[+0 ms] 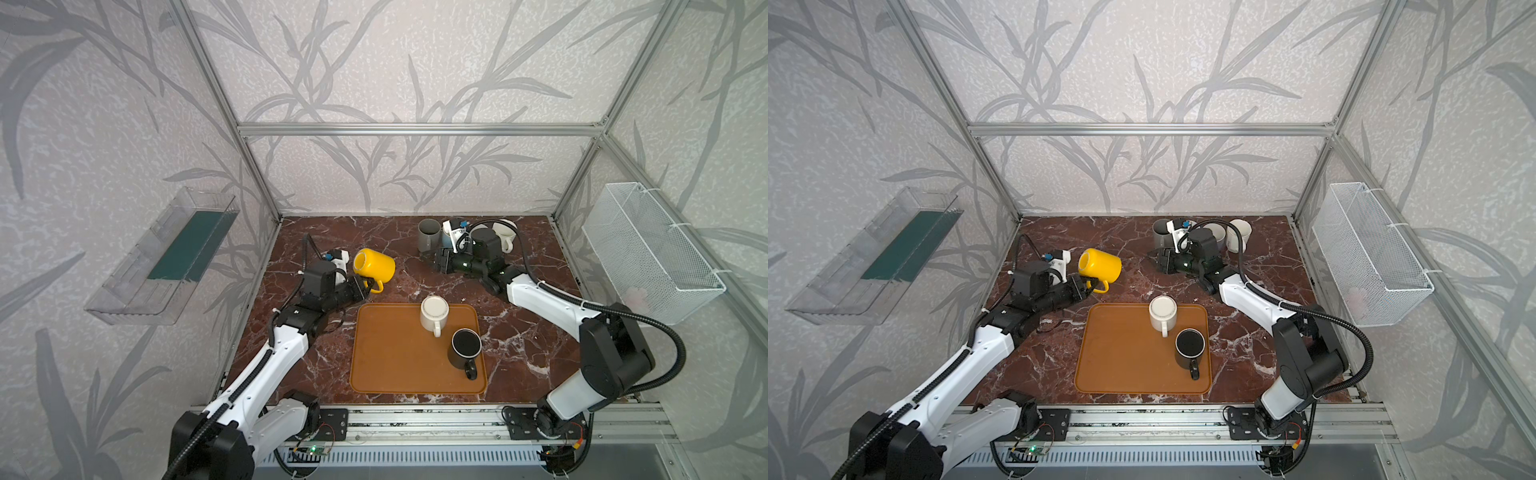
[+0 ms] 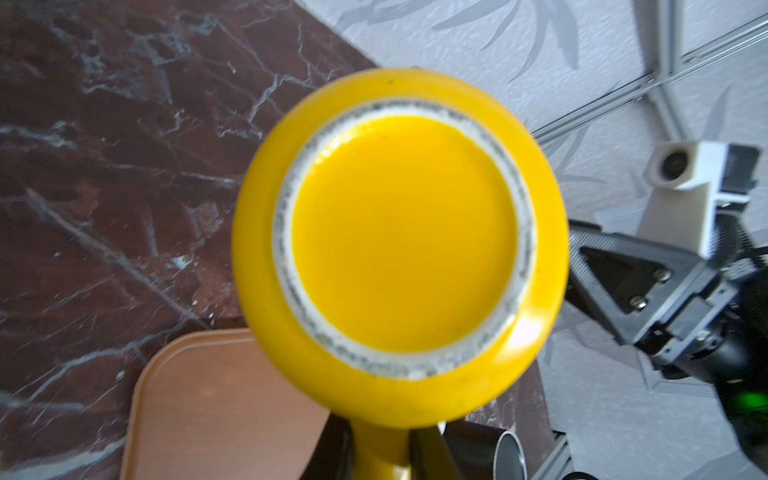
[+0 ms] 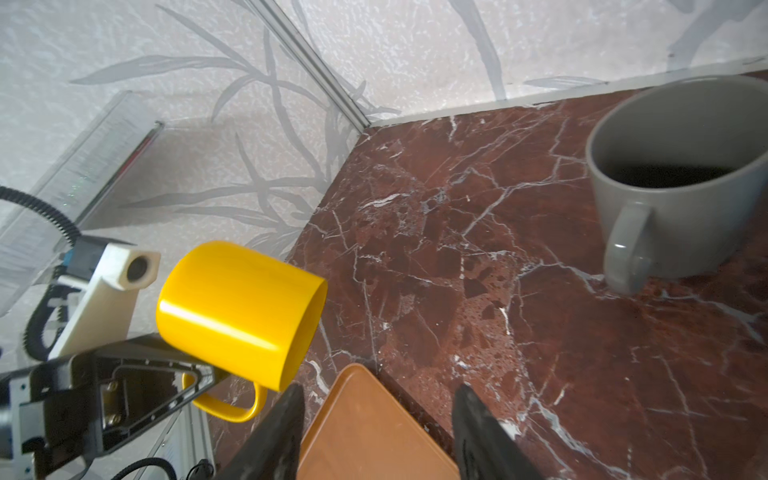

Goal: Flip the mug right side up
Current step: 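Raise the yellow mug above the table while the right gripper approaches it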

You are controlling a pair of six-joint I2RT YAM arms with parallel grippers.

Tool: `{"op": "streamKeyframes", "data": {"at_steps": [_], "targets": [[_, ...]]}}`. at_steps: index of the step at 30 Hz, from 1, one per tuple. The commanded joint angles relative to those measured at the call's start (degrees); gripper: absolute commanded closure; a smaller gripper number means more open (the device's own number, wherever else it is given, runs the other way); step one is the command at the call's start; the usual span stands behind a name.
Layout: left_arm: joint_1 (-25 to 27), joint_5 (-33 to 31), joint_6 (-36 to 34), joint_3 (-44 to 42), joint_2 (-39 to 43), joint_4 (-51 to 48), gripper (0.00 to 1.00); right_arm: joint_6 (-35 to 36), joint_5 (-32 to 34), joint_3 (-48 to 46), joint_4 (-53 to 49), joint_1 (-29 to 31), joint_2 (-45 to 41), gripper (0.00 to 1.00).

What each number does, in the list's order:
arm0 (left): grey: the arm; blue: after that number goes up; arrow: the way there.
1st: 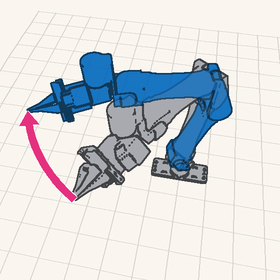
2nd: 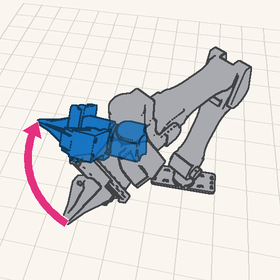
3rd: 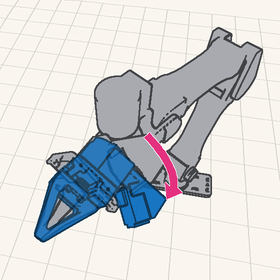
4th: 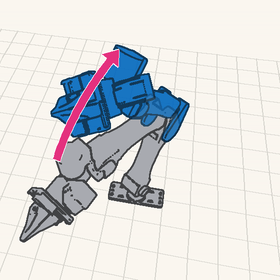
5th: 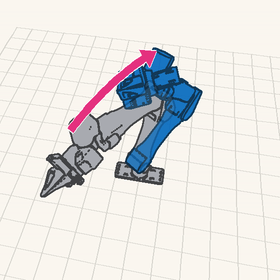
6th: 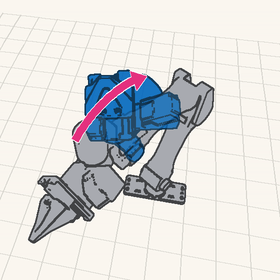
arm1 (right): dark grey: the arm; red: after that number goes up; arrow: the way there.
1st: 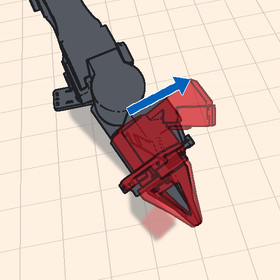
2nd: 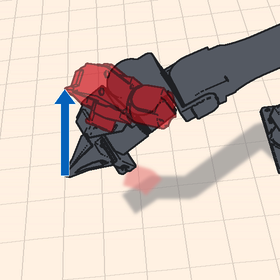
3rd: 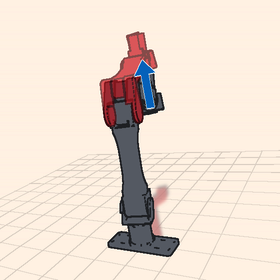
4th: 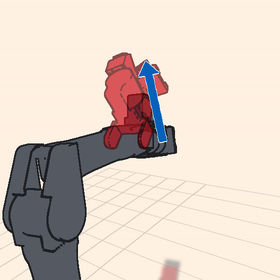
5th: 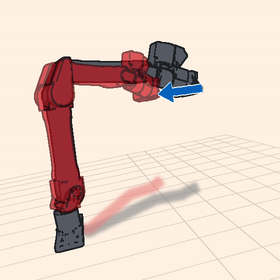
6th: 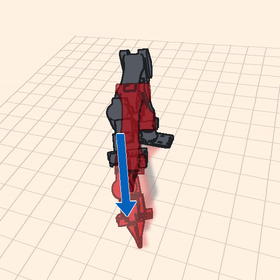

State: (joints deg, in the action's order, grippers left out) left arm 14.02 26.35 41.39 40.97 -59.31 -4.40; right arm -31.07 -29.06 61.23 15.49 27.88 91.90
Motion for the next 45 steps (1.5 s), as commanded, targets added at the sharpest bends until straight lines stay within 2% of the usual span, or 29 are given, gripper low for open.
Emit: {"op": "streamKeyframes", "data": {"at_steps": [1, 5, 11, 17, 29, 39, 45], "targets": [[-2.34, 7.89, 4.86, -1.26, 0.89, 18.61, 1.00, -3.56, -3.67, -0.41, 6.18, 0.71, 0.39, 0.42], [-2.91, 8.04, 5.29, -2.47, 1.95, 22.82, 1.00, -7.46, -5.40, -0.67, 10.48, 2.47, 1.53, 0.42], [-4.47, 10.76, 10.56, -6.30, 2.76, 35.23, 1.00, -12.31, -8.82, 1.38, 17.08, 5.61, 4.76, 0.42], [-5.99, 12.57, 14.49, -8.38, 3.15, 42.99, 1.00, -14.62, -11.56, 2.66, 20.02, 7.00, 5.57, 0.42], [-6.52, 15.46, 17.68, -8.63, 2.00, 49.86, 1.00, -21.41, -14.52, 4.24, 31.31, 9.46, 10.22, 0.42], [-6.64, 15.64, 17.78, -8.69, 2.87, 49.85, 1.00, -25.16, -14.80, 5.11, 36.65, 10.27, 10.76, 0.42], [-6.64, 16.70, 20.93, -9.54, 1.90, 55.31, 1.00, -27.04, -14.63, 6.00, 39.26, 10.44, 11.35, 0.42]]}}
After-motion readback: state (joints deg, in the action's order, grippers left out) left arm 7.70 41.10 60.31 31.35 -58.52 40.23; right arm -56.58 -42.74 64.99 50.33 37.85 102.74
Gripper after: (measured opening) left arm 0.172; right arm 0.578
